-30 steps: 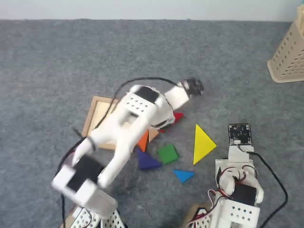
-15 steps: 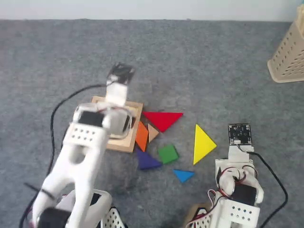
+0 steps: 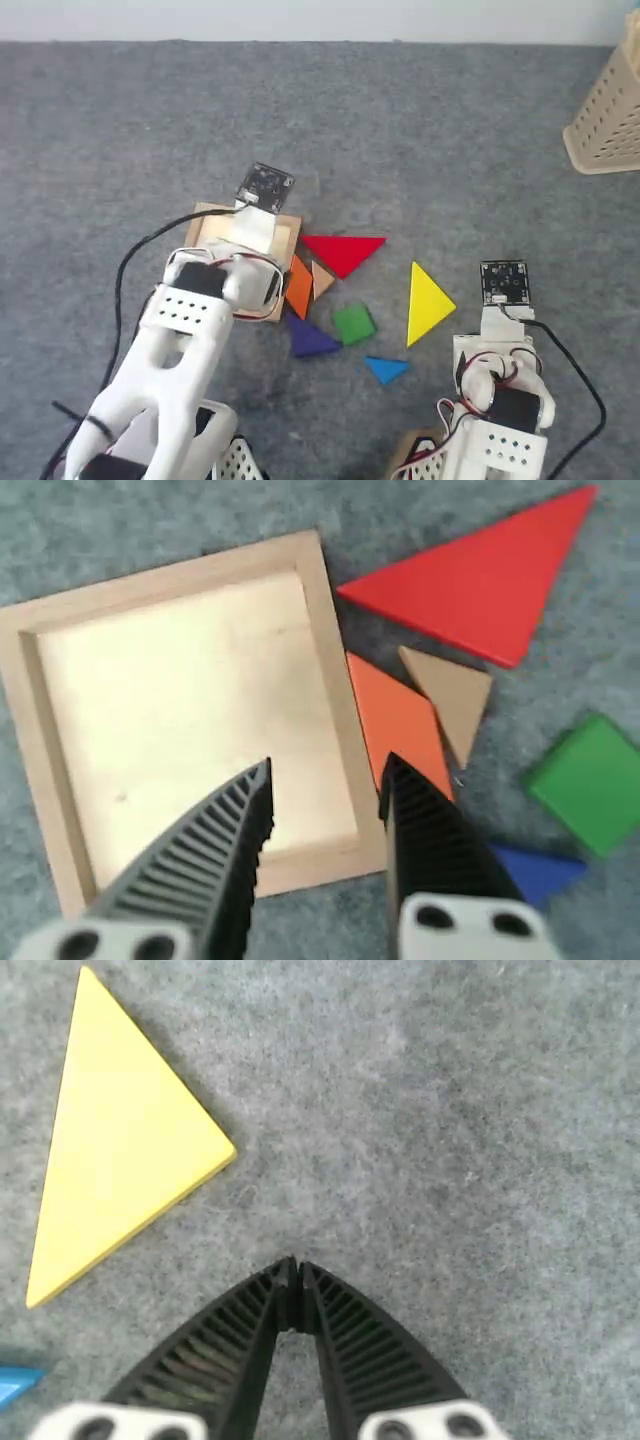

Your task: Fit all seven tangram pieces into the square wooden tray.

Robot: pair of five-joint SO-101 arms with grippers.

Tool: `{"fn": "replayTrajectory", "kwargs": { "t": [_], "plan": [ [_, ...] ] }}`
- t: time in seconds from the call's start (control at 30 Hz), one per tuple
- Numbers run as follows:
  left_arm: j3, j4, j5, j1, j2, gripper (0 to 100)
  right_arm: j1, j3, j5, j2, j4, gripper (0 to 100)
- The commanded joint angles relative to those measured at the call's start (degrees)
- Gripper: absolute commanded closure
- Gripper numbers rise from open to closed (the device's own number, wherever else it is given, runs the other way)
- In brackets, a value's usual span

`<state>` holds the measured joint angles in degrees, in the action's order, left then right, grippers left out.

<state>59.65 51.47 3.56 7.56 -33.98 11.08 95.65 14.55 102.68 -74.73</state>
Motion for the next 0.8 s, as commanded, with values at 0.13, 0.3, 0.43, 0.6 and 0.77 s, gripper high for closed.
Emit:
{"fn": "replayTrajectory", "kwargs": {
  "t": [0.13,0.3,0.43,0.6,0.77],
  "plan": [
    [-1.7,-10.0,-8.4,-17.9,-2.0,83,0.4,0.9,-0.4,1.3,-0.3,99.0],
    [-0.6,-16.8,-3.0,-27.7,-1.8,83,0.2,0.9,-0.7,1.3,-0.3,99.0],
    [-4.3,-17.8,-2.5,-30.7,4.3,83,0.6,0.9,-0.8,1.3,-0.3,99.0],
    [-20.1,-10.8,-6.4,-35.9,24.0,83,0.4,0.9,-0.7,1.3,-0.3,99.0],
    [-34.3,-2.4,-6.6,-36.5,41.2,83,0.3,0.9,-0.7,1.3,-0.3,99.0]
  ]
}}
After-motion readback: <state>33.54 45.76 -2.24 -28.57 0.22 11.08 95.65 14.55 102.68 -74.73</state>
